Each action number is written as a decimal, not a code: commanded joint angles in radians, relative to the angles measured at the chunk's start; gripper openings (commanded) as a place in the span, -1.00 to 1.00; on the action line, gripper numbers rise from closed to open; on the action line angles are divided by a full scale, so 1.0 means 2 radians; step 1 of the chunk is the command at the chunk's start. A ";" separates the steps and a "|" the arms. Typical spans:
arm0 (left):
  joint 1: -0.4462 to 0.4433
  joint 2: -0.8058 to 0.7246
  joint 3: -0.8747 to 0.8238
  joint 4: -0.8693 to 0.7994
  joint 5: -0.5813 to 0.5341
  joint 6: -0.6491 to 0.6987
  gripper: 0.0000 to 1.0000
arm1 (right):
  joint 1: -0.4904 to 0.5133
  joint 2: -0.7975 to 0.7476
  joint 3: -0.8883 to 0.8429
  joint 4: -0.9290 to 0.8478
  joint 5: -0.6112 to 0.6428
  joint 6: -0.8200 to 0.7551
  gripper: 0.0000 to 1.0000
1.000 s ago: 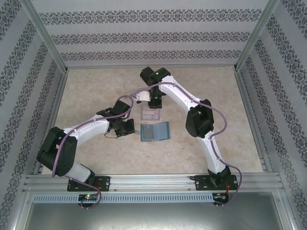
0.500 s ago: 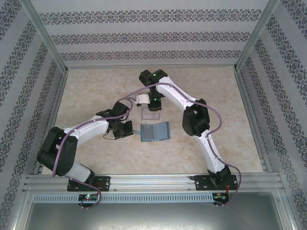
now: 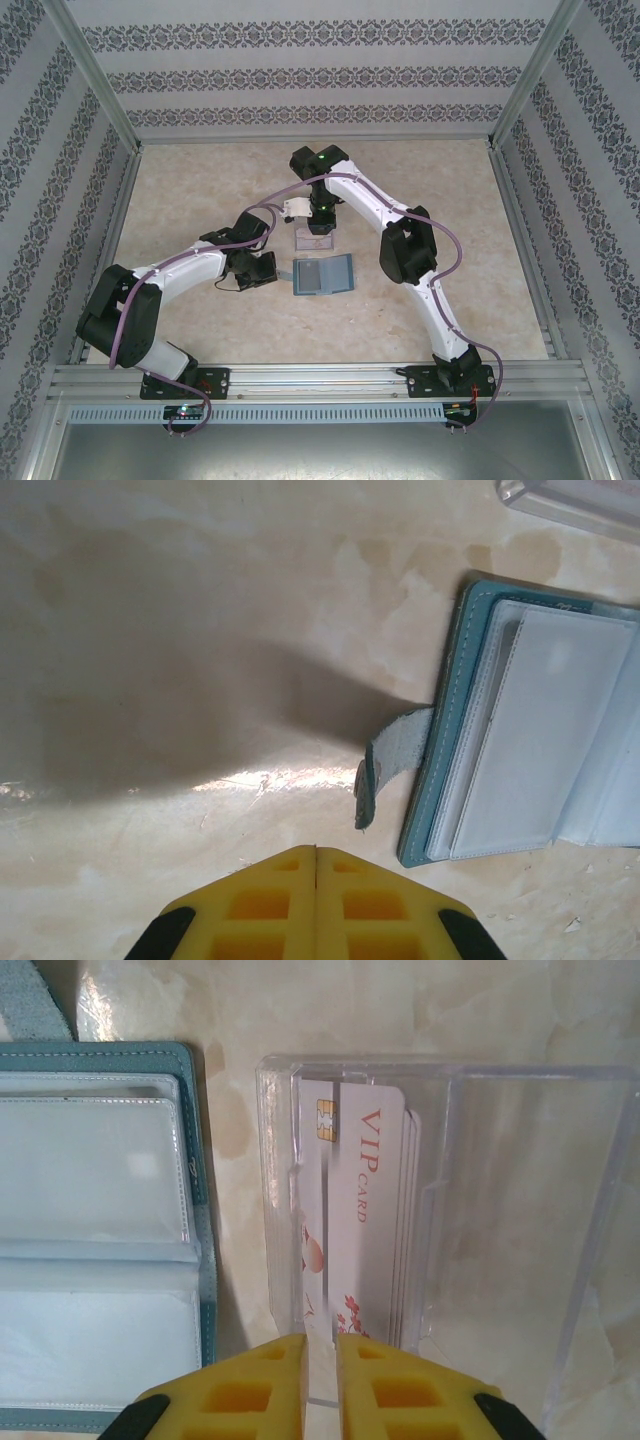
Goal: Take the credit cards out of the card holder
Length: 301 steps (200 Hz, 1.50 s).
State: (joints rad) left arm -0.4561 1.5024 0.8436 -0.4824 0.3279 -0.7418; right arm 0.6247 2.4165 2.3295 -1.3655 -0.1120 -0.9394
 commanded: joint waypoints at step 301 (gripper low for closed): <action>-0.008 0.044 0.081 0.002 0.044 0.015 -0.99 | 0.017 -0.336 -0.526 0.435 -0.072 0.702 -1.00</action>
State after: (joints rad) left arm -0.4591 1.6176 0.9733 -0.4595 0.4171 -0.7364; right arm 0.6384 1.7924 1.3270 -0.5682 -0.2104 0.3294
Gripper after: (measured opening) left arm 0.052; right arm 0.049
